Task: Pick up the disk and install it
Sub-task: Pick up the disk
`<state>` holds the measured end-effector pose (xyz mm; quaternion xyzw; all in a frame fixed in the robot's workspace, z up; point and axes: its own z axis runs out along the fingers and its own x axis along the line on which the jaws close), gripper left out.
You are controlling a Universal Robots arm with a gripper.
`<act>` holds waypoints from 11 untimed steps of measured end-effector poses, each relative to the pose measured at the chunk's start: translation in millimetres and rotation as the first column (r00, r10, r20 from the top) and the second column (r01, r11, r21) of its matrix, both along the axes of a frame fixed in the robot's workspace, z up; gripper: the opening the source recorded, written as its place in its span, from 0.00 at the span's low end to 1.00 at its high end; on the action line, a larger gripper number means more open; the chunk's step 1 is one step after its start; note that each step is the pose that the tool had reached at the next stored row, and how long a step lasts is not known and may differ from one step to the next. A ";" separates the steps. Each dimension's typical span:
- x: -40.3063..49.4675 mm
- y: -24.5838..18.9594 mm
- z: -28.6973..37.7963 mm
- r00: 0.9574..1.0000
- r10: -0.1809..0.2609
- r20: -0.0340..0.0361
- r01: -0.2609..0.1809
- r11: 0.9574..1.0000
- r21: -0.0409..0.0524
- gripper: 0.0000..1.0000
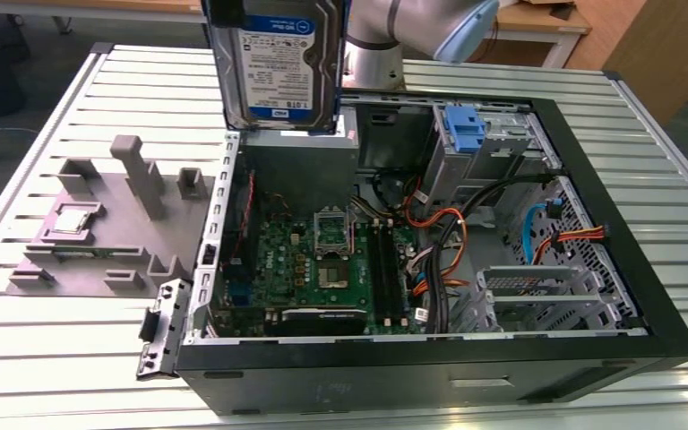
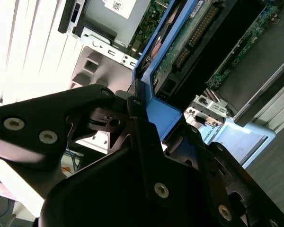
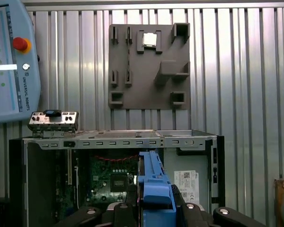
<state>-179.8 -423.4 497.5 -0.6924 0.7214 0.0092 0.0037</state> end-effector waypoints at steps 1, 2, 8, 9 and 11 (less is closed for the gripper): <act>2.7 0.0 -0.1 1.000 0.000 0.000 0.000 1.000 0.000 0.37; 5.7 0.0 -0.1 1.000 0.000 0.000 0.000 1.000 0.000 0.37; 23.5 -0.1 -0.9 1.000 0.000 0.001 0.000 1.000 0.000 0.37; 24.5 -0.4 -1.2 1.000 0.000 0.001 0.000 1.000 0.000 0.37; 25.1 -2.8 -1.9 1.000 0.000 0.001 0.000 1.000 0.000 0.37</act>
